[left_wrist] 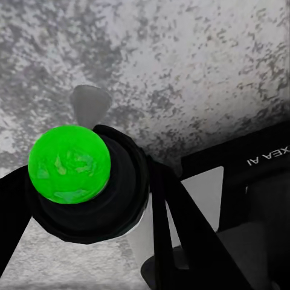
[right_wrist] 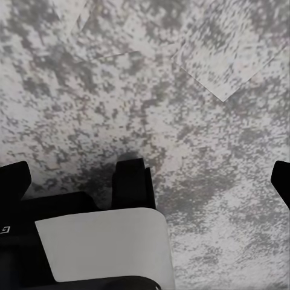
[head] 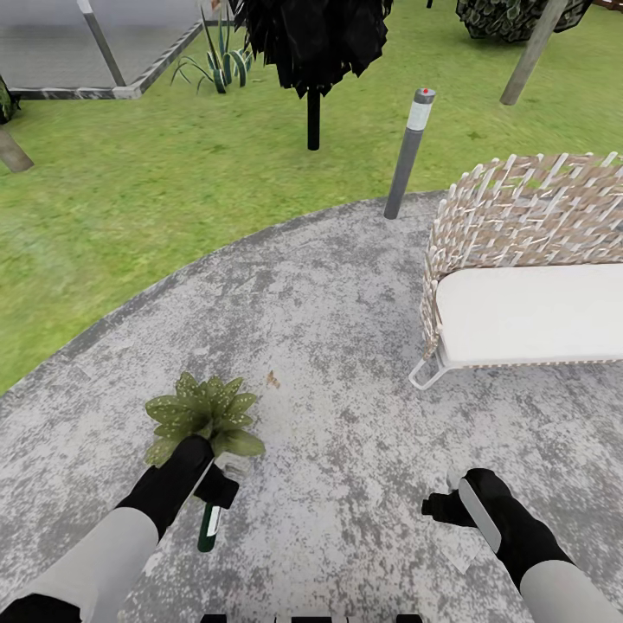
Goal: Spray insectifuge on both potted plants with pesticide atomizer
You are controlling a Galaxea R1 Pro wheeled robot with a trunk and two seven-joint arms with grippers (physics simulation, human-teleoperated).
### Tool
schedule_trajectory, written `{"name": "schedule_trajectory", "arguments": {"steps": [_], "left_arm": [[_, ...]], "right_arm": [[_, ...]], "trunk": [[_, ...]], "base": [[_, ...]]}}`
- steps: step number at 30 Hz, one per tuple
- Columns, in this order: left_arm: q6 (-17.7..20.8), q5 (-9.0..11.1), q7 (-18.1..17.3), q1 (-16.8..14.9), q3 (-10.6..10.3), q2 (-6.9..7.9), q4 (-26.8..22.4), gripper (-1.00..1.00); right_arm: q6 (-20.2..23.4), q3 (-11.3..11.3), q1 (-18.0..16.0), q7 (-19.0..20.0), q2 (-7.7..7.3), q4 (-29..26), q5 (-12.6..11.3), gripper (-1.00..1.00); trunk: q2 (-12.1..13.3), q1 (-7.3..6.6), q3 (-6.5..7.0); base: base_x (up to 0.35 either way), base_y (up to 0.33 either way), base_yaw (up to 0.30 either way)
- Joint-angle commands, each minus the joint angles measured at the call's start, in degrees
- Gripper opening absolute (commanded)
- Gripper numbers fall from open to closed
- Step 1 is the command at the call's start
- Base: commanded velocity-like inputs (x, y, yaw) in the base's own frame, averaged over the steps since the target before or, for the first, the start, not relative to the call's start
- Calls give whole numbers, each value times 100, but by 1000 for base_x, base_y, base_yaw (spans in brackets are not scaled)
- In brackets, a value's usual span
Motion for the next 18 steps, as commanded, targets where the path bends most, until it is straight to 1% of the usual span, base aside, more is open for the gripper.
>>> {"name": "schedule_trajectory", "arguments": {"steps": [1,14,16,18], "left_arm": [[10,-62,-57,-3,-21,4,-9,-100],[10,-55,-60,-46,14,5,-32,-100],[10,-55,-60,-86,17,4,-148,-100],[10,-54,-60,-149,15,9,-372,-100]], "right_arm": [[16,27,-2,-56,-7,-6,-61,100],[16,11,-2,-50,-7,-2,-61,100],[8,6,-2,-49,-7,-2,-61,100],[-18,3,-2,-48,-13,-3,-61,100]], "trunk": [[-2,0,-3],[-2,0,-3],[-2,0,-5],[-2,0,-16]], "base": [[0,0,0],[0,0,0],[0,0,0],[0,0,0]]}}
